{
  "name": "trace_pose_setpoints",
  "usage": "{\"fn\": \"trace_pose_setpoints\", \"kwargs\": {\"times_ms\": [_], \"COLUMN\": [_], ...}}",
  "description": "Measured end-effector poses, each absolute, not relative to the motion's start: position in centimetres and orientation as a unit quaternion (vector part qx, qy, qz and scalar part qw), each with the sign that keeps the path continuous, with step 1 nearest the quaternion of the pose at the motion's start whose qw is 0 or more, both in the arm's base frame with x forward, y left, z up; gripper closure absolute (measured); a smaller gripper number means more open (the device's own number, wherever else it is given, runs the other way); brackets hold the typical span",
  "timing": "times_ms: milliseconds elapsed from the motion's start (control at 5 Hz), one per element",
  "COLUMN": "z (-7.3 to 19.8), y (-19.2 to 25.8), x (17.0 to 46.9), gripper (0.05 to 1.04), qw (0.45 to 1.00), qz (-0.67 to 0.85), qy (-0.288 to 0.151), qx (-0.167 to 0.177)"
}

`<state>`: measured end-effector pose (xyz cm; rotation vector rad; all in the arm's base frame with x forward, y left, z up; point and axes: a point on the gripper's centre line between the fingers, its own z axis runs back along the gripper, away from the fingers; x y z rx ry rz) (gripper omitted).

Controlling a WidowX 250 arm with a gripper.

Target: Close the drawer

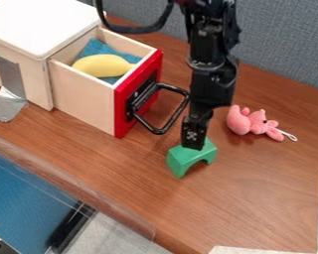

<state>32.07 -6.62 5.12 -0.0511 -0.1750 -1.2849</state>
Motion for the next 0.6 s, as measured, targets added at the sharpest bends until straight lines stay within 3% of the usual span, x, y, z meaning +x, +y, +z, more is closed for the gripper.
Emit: {"fn": "trace_pose_setpoints", "kwargs": {"times_ms": [600], "z": [3.5], "y": [-4.3], "x": [32.4], "gripper": [0.084], "qw": [0.809], "qz": [-0.585], "qy": [-0.056], "qx": [-0.021]}}
